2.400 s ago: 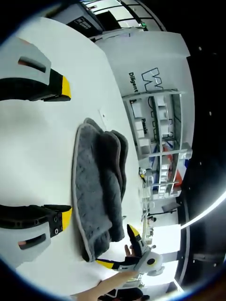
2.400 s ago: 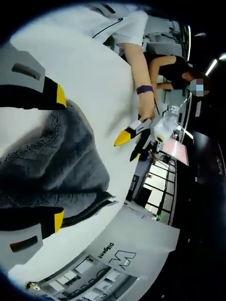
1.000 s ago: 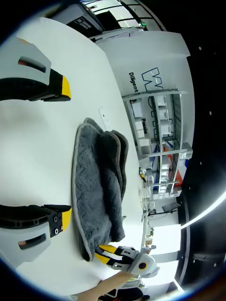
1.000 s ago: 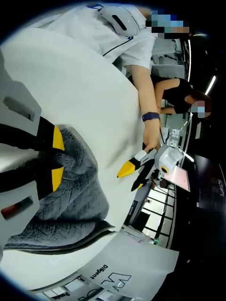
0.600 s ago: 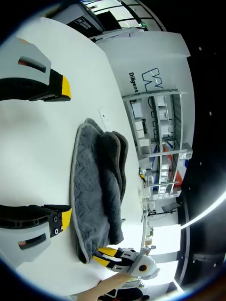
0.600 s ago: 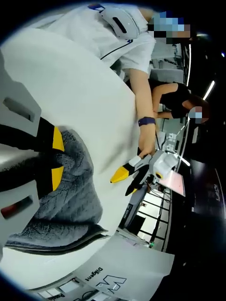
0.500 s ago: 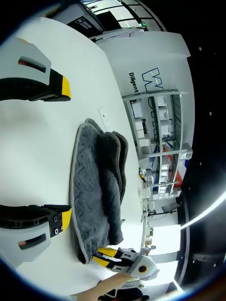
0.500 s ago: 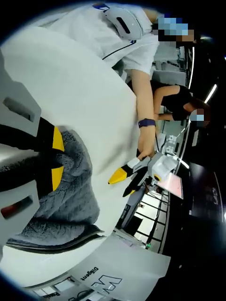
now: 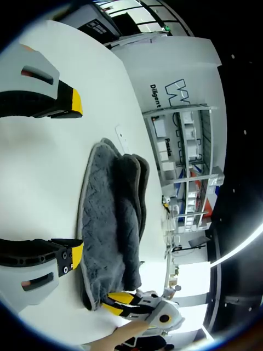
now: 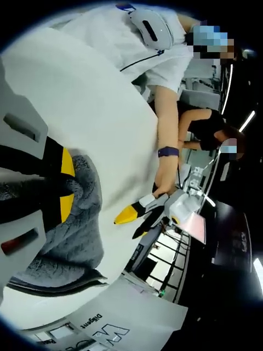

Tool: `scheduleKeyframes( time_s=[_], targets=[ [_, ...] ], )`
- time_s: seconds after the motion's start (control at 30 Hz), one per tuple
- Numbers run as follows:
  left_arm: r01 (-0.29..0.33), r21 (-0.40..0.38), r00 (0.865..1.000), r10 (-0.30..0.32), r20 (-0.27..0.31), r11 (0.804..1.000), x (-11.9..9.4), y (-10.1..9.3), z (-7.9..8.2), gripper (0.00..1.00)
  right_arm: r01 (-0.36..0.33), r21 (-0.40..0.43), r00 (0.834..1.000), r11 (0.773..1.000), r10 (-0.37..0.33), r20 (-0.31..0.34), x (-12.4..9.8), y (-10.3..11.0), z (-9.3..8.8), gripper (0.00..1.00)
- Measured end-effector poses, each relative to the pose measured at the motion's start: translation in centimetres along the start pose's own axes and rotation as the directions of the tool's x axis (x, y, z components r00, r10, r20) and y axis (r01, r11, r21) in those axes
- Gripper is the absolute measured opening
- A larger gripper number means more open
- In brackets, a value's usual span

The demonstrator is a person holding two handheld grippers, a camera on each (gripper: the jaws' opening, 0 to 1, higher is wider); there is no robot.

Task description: Open the folded towel by lifting each exposed corner and separating the folded layers until the towel lies flat within the target outline without major curled edges

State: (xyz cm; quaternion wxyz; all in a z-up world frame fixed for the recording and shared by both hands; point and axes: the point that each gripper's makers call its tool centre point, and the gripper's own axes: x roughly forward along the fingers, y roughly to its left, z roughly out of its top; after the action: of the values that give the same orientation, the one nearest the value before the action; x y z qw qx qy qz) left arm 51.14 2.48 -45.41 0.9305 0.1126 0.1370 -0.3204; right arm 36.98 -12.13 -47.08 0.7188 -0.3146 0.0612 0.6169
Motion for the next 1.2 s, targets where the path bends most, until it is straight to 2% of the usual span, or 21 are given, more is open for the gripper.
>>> scheduleKeyframes(
  time_s=[0.2,0.57,1.03,1.2],
  targets=[
    [-0.002,-0.002,1.0,0.002,-0.001,1.0,0.0,0.1,0.0,0.89,-0.006,-0.035,1.0,0.999,0.006,0.005,0.7,0.3,0.5,0.07],
    [-0.002,-0.002,1.0,0.002,-0.003,1.0,-0.1,0.0,-0.1,0.89,-0.021,-0.046,0.999,0.999,0.023,0.029,1.6,0.8,1.3,0.07],
    [-0.001,-0.002,1.0,0.001,-0.003,1.0,-0.1,-0.1,-0.2,0.89,-0.034,-0.077,0.995,0.996,0.041,0.091,2.9,1.8,3.4,0.07],
    [-0.002,-0.002,1.0,0.002,-0.003,1.0,-0.1,-0.2,-0.2,0.89,-0.033,-0.116,0.991,0.993,0.047,0.124,3.6,2.6,4.8,0.07]
  ],
)
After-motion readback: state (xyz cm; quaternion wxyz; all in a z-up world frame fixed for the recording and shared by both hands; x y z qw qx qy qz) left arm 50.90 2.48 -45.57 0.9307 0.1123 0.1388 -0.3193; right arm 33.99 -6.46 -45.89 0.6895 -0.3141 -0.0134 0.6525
